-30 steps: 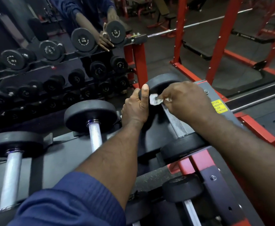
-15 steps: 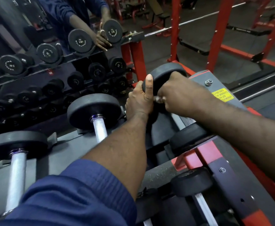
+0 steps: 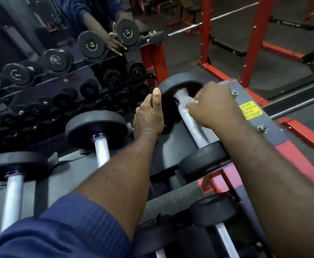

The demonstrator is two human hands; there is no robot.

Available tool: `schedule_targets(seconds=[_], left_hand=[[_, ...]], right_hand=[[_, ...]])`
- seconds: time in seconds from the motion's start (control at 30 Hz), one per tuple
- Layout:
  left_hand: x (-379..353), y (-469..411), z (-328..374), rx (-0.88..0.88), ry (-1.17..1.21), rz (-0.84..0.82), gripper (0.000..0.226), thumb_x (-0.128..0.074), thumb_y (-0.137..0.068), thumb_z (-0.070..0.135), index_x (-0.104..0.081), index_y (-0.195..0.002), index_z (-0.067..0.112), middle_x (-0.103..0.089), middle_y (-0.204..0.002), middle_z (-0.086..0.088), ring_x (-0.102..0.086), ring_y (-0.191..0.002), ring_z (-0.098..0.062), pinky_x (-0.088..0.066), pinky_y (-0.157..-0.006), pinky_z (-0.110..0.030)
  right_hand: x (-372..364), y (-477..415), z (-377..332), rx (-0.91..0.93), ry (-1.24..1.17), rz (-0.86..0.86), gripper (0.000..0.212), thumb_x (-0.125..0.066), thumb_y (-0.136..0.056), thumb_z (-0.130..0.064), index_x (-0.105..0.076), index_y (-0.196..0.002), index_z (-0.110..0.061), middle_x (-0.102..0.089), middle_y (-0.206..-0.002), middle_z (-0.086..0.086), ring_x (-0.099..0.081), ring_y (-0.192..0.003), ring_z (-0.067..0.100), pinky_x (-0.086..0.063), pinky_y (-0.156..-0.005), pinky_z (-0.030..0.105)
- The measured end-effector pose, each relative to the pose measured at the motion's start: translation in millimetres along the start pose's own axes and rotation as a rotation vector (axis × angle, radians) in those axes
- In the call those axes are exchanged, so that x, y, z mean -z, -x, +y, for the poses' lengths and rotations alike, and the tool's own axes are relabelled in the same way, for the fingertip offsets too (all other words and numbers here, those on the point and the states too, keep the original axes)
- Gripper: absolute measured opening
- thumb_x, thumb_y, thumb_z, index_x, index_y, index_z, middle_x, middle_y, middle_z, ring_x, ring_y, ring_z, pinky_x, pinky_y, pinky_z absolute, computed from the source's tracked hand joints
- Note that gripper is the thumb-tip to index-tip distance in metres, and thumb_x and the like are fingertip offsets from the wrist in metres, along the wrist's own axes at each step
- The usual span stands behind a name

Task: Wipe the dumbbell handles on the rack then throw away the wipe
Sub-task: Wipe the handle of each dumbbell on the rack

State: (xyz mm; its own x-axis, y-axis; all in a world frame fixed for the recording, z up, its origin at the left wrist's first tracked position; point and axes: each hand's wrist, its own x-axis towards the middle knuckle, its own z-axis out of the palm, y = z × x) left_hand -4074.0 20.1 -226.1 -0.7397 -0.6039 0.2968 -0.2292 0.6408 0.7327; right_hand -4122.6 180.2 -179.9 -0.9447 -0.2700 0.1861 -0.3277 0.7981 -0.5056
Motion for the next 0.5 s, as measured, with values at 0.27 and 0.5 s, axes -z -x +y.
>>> schedule_targets(seconds=[0.27,0.5], left_hand=[[-1.4,-0.2,3.1,-0.021,-0.04,0.041,0.071,-0.004,-0.084,0.084,-0.044,-0.071,0.027,-0.056,-0.068,0.0,-0.058,-0.076,-0.031,-0.051,-0.081,-0.049],[-3.1,2.1,11.3,-0.031,-0.078,0.065,0.088,0.012,-0.068,0.099,-0.038,-0.065,0.027,-0.047,-0.064,0.005,-0.055,-0.075,-0.034,-0.05,-0.079,-0.054]], right_hand=[[-0.9,-7.1,15.3,-0.073,-0.33,-0.267,0.023,-0.056,-0.082,-0.016,-0.05,-0.063,-0.006,-0.051,-0.073,0.017,-0.051,-0.071,0.034,-0.046,-0.059,0.032],[10.3,-5.7,38.6,0.165,-0.276,-0.358,0.021,-0.063,-0.08,-0.011,-0.061,-0.059,-0.012,-0.044,-0.056,0.013,-0.047,-0.06,0.027,-0.041,-0.052,0.03]])
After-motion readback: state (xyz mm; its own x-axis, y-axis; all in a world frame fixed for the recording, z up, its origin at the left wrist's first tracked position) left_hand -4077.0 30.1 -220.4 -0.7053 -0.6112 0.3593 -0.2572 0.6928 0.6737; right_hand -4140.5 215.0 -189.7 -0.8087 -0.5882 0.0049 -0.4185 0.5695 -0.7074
